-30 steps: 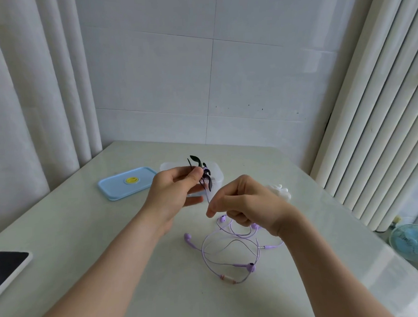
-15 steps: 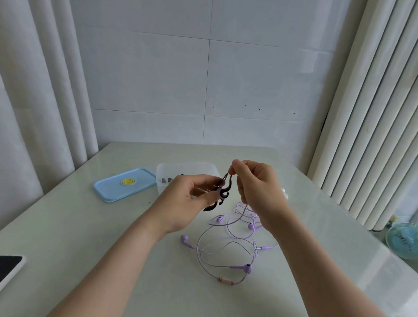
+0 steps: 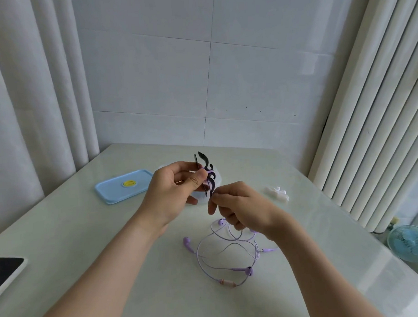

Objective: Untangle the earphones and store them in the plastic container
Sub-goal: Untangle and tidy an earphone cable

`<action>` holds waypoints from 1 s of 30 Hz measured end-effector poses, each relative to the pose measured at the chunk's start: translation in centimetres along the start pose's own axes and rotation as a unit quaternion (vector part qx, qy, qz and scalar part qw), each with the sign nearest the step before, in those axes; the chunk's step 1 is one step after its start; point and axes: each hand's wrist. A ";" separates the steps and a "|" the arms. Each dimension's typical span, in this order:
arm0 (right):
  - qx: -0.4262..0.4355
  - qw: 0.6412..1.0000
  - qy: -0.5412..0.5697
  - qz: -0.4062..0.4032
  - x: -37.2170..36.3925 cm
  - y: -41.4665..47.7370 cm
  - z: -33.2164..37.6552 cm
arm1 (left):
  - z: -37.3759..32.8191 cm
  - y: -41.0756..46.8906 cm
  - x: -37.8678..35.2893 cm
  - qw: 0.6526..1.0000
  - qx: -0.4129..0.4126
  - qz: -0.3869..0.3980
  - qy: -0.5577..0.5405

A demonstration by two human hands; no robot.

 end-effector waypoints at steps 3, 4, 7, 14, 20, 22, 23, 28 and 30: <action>0.019 0.999 0.005 0.030 -0.4 -0.5 0.9 | 0.4 0.1 -0.1 1.000 0.003 -0.028 -0.012; 0.030 0.999 0.009 0.030 -0.5 -0.7 1.1 | 0.5 0.1 -0.1 0.999 0.000 -0.031 -0.010; 0.060 0.996 0.069 -0.014 -0.5 -1.0 1.8 | 1.0 -0.1 0.1 0.999 0.004 0.010 0.042; 0.072 0.977 0.159 -0.120 0.2 -0.7 1.6 | 0.7 -0.7 0.1 0.989 0.035 0.140 0.041; 0.050 0.965 0.187 -0.178 0.5 -0.4 1.3 | 0.9 -1.1 -0.7 0.979 0.023 0.179 0.097; 0.048 0.958 0.186 -0.213 0.6 -0.1 1.0 | 0.9 -1.0 -0.7 0.979 0.025 0.178 0.092; 0.049 0.954 0.188 -0.230 0.8 -0.1 0.8 | 1.0 -0.9 -0.6 0.979 0.028 0.176 0.095; 0.060 0.933 0.212 -0.284 1.4 0.3 0.0 | 1.3 -0.8 -0.7 0.980 0.055 0.172 0.086; 0.077 0.931 0.216 -0.285 1.2 0.4 -0.3 | 1.2 -0.7 -0.6 0.980 0.061 0.172 0.081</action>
Point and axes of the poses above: each hand's wrist, its own y-axis towards the middle knuckle, its own x-axis out of the back of the hand, z = x × y, and after that the axes turned 8 degrees about -y, right-handed
